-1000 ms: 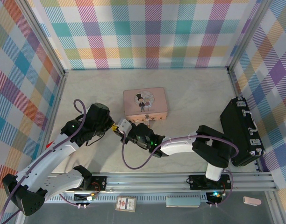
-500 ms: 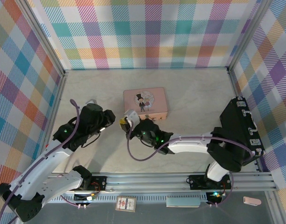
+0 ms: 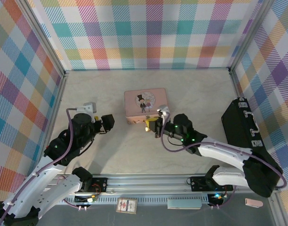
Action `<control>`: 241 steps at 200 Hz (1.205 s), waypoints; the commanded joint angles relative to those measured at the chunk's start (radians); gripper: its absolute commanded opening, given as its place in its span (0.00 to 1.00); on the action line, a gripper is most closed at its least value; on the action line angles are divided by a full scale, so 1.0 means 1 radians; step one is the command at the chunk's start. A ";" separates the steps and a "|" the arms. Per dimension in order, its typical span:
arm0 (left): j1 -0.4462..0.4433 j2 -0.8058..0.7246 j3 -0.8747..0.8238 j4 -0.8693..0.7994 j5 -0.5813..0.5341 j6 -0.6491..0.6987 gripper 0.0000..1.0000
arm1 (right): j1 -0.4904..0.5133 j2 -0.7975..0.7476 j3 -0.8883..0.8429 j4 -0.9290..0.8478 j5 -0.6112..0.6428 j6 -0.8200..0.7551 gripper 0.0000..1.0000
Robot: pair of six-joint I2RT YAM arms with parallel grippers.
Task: Unlock the padlock with the key
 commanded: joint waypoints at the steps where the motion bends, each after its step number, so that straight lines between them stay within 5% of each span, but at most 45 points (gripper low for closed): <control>1: 0.008 0.044 -0.029 0.072 0.150 0.051 0.79 | -0.044 -0.058 -0.031 -0.003 -0.186 0.080 0.00; 49: 0.009 0.125 -0.076 0.180 0.273 -0.009 0.81 | -0.152 -0.083 -0.122 0.188 -0.337 0.237 0.00; 116: 0.004 0.162 -0.116 0.240 0.323 -0.073 0.82 | -0.172 -0.077 -0.159 0.261 -0.355 0.291 0.00; 196: -0.035 0.281 -0.152 0.438 0.419 -0.162 0.74 | -0.167 -0.106 -0.161 0.185 -0.343 0.277 0.00; 241: -0.085 0.340 -0.107 0.515 0.465 -0.242 0.66 | -0.070 -0.036 -0.114 0.222 -0.334 0.197 0.00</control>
